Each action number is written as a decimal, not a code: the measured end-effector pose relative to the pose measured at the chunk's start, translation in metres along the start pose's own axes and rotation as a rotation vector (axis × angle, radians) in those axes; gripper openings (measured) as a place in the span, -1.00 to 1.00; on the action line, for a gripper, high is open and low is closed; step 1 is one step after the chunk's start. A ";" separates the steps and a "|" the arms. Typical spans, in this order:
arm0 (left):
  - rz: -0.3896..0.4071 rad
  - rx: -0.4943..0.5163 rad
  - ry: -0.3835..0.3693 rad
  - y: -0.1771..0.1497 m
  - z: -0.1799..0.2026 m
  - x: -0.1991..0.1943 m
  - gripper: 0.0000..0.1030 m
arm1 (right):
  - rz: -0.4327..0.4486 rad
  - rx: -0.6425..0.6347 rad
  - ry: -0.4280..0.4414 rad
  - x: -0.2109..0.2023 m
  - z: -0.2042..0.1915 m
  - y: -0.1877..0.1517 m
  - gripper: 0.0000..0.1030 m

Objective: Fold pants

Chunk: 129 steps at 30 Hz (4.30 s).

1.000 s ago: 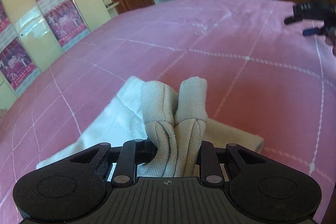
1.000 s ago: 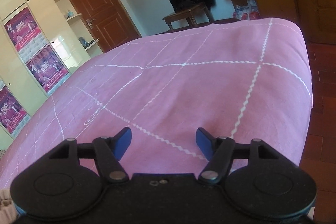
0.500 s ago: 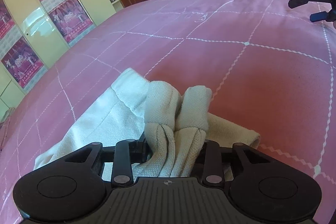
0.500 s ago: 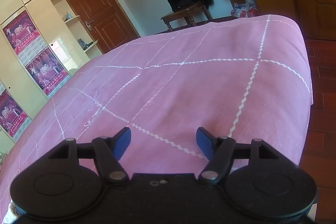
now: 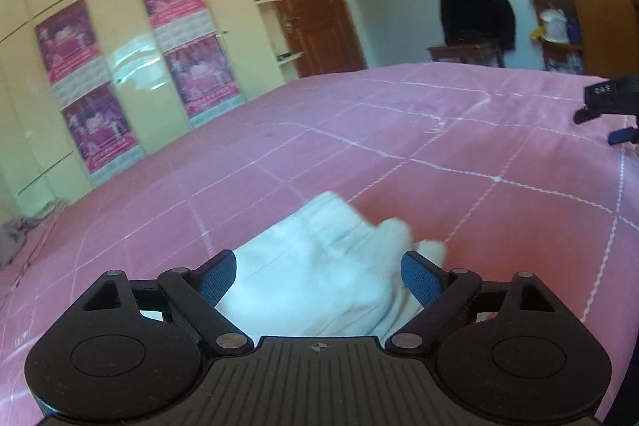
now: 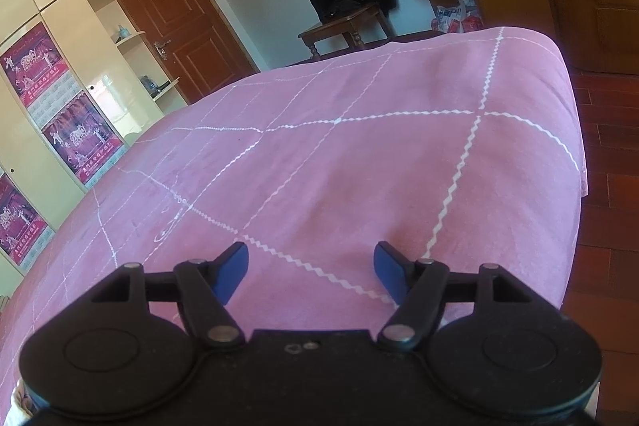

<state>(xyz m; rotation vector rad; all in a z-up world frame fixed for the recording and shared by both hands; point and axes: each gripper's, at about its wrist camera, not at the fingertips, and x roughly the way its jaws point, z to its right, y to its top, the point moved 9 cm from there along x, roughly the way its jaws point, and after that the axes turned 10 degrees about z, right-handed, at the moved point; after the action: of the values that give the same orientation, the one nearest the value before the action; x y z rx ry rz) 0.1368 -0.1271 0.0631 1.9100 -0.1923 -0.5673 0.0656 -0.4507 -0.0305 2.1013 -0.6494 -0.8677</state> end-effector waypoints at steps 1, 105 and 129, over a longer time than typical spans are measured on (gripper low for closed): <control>-0.009 -0.023 0.058 -0.013 -0.023 -0.008 0.73 | -0.001 0.005 0.004 0.001 0.001 0.001 0.35; -0.254 -0.405 0.034 -0.117 -0.138 0.173 -0.39 | -0.343 -0.833 0.649 -0.045 -0.301 -0.204 -0.58; -0.121 -0.619 0.020 -0.133 -0.185 0.045 0.63 | -0.473 -0.328 0.762 -0.103 -0.195 -0.126 0.46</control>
<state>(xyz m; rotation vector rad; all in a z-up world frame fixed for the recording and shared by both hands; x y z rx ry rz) 0.2463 0.0626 -0.0144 1.3292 0.1075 -0.6037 0.1669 -0.2199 0.0009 2.0788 0.3757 -0.3089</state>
